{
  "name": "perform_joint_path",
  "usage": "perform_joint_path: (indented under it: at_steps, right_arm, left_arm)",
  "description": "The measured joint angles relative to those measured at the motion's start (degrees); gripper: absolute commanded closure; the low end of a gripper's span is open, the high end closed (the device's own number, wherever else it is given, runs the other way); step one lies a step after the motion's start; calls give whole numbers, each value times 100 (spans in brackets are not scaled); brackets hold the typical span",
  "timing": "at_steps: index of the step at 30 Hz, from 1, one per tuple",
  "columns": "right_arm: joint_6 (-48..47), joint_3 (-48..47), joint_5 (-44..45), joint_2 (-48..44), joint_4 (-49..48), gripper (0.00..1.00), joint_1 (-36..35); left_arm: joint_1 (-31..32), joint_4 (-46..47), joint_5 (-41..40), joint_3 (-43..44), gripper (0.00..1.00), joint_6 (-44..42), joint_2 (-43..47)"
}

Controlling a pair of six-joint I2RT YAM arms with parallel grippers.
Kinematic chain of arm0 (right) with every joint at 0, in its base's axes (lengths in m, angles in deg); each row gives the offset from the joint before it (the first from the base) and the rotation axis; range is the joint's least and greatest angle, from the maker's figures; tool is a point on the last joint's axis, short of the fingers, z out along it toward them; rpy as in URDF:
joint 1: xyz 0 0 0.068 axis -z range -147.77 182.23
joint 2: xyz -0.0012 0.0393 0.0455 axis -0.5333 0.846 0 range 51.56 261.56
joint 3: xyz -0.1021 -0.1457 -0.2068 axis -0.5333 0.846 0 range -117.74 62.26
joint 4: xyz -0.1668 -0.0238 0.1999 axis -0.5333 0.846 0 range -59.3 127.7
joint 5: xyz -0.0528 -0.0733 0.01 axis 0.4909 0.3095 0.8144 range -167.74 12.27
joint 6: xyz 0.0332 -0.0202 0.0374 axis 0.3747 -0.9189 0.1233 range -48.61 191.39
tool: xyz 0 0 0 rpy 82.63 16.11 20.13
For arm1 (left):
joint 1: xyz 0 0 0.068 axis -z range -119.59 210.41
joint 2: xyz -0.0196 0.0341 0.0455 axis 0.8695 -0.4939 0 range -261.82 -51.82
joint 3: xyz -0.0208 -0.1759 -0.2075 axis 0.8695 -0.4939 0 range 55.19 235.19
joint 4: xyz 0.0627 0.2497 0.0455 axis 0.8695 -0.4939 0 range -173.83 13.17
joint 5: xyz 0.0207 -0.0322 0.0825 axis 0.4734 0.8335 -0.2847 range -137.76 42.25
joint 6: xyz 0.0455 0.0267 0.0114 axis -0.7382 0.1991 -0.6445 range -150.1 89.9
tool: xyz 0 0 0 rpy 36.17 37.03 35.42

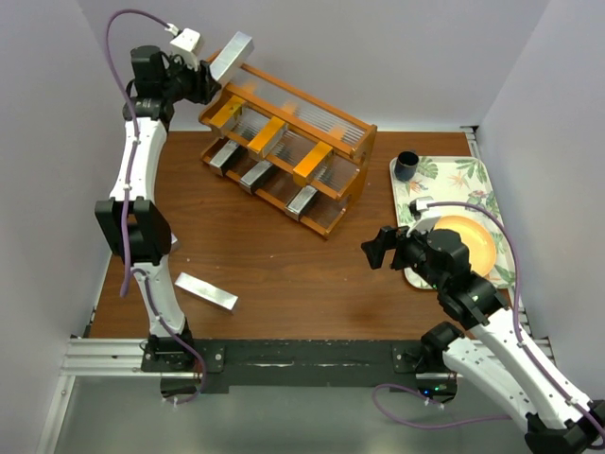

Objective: Place and organize the toothpastes onto the shelf

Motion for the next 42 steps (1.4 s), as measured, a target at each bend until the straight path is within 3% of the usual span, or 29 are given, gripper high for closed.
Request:
perform_joint_path:
  at_steps: [12,17,26,34,37,41,42]
  right_arm:
    - [-20,0,2,-2,2,2,0]
    - [-20,0,4,0,2,2,0]
    - [-20,0,4,0,2,2,0]
    - [-20,0,4,0,0,2,0]
    - [-20,0,2,0,0,2,0]
    - [-20,0,2,0,0,2,0]
    - [-20,0,2,0,0,2,0]
  left_arm:
    - [0,17,195,118,75,7,-90]
    - [0,13,192,118,69,7,-195]
    - [0,42,216,118,46,7,-205]
    - [0,245,236,151,37,26,-205]
    - [0,284,236,151,28,57,-205]
    - [0,396,234,149,1,136,-205]
    - [0,468,229,131,0,175,-201]
